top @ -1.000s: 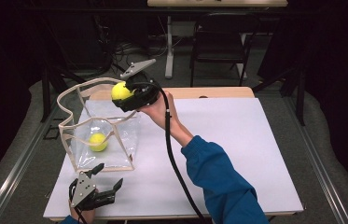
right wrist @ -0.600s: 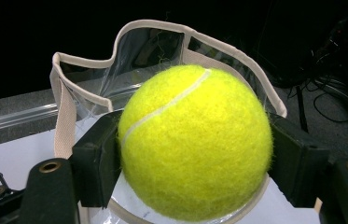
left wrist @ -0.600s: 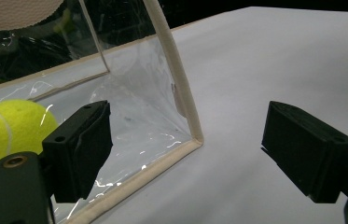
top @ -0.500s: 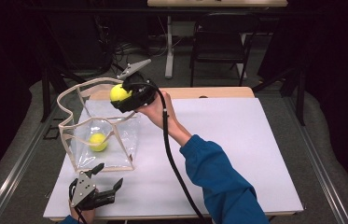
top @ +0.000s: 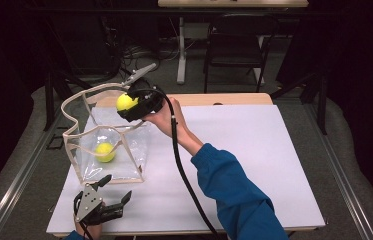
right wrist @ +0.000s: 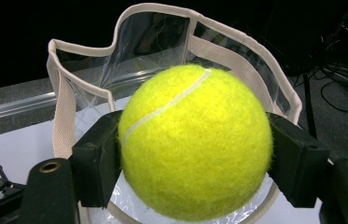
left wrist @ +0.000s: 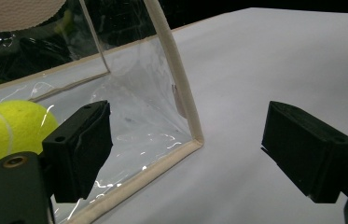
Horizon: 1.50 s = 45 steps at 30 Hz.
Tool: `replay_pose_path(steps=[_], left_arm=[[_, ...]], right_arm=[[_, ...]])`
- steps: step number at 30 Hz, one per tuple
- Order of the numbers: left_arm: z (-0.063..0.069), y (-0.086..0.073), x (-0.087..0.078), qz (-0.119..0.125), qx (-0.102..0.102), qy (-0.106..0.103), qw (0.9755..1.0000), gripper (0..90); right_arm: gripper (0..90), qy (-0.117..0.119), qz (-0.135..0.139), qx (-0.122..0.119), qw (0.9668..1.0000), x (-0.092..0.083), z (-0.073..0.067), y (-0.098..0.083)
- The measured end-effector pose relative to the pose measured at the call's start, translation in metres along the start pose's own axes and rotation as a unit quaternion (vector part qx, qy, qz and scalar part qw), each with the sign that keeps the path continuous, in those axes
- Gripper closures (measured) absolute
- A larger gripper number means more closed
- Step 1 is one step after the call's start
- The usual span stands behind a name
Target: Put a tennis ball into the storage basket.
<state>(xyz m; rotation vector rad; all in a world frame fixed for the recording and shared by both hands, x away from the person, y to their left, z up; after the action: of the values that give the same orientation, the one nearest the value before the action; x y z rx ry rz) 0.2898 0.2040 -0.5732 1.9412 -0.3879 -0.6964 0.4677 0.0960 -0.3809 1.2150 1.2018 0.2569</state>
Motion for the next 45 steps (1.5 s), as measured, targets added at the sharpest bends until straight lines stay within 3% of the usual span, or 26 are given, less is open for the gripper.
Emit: replay_pose_path(steps=[45], left_arm=[[0.000,0.000,0.001,-0.001,0.000,-0.002,1.0000,16.0]], right_arm=[[26.5,-0.002,-0.068,0.005,0.9977,0.021,0.001,-0.017]])
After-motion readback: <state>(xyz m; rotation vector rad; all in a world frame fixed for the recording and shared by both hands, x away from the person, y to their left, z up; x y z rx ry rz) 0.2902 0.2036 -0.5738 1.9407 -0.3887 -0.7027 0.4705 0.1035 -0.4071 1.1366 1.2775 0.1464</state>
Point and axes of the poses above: each handheld gripper's, and its own axes: x roughly forward along the jaws, y roughly out of its top, z roughly to its right, the point moved 7 cm from there along x, roughly forward along the jaws, and after that the axes turned 14 degrees about x, right-handed, at the moved point
